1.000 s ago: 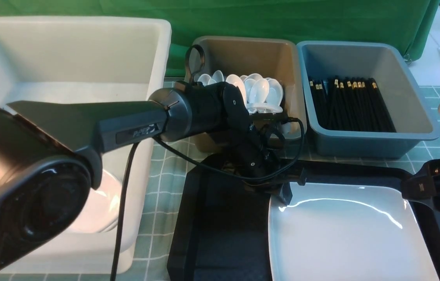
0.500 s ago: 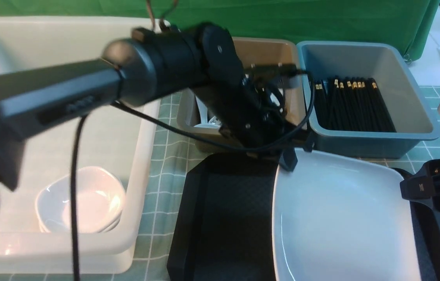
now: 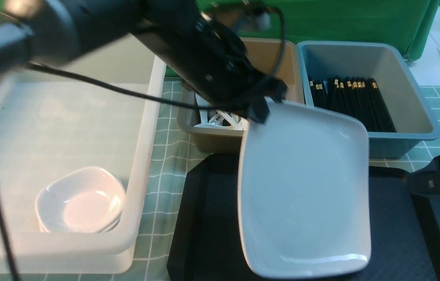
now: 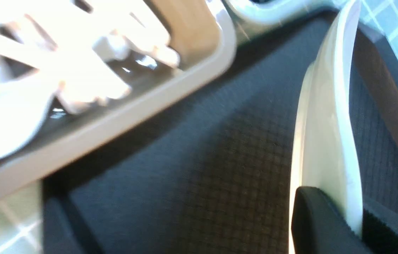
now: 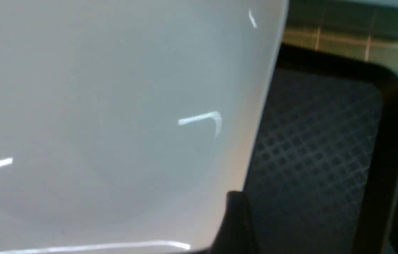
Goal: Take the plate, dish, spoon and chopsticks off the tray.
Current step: Use the left arm to put the plate into the large storage box on the left
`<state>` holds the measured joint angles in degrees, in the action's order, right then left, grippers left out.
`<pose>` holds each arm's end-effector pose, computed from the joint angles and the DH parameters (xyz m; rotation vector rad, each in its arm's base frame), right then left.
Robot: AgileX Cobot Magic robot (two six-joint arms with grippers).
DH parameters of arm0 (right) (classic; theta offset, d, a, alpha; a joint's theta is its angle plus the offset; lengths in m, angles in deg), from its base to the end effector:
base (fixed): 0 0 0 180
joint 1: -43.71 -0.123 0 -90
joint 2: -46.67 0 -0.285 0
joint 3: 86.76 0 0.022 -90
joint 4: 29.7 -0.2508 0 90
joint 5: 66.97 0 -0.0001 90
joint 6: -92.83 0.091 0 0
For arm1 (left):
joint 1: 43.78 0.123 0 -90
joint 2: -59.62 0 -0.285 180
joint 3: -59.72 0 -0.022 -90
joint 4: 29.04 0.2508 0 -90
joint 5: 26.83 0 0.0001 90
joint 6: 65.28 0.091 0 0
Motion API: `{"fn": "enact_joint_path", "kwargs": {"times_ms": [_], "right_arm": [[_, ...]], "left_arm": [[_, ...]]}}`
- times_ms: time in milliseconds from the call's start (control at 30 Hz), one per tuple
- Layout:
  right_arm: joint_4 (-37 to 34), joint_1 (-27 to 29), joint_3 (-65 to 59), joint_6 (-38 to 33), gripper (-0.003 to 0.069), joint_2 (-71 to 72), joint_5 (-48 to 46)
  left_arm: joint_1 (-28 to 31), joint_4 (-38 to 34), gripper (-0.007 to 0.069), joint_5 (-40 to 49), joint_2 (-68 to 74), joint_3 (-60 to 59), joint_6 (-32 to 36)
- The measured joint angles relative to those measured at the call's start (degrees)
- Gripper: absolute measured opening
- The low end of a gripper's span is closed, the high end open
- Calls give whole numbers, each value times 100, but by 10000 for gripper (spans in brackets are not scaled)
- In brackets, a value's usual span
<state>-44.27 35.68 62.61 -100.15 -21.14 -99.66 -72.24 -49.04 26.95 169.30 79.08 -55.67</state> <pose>0.2086 0.0419 0.3135 -0.2437 2.2628 0.2228 0.3399 -0.2128 0.3426 0.6839 2.4316 -0.5716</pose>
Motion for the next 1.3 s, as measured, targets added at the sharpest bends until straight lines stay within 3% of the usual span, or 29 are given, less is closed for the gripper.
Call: {"fn": "enact_joint_path", "kwargs": {"times_ms": [100,200,433,533,567,633,733,867,1067,1300], "right_arm": [[0,0,81,0,566,296,6],[0,0,258,0,566,538,37],[0,0,347,0,566,585,36],[0,0,347,0,566,585,32],[0,0,347,0,566,585,32],[0,0,347,0,566,585,24],[0,0,347,0,566,585,23],[0,0,347,0,566,585,18],[0,0,354,0,566,585,18],[0,0,358,0,566,585,18]], "left_arm": [[360,-16,22,11,-358,-31,-82],[1130,-207,22,18,-874,-31,-117],[3125,-1016,22,162,-1589,-31,70],[4537,-1252,22,252,-1718,-51,166],[4605,-1271,22,259,-1718,-64,167],[5411,-1446,23,198,-1718,-316,280],[6039,-1714,23,-166,-1718,-900,425],[6345,-2134,23,-1119,-1718,-2003,638],[6239,-2768,25,-2812,-1593,-3494,1078],[6180,-2938,22,-3321,-1064,-3953,1326]]}}
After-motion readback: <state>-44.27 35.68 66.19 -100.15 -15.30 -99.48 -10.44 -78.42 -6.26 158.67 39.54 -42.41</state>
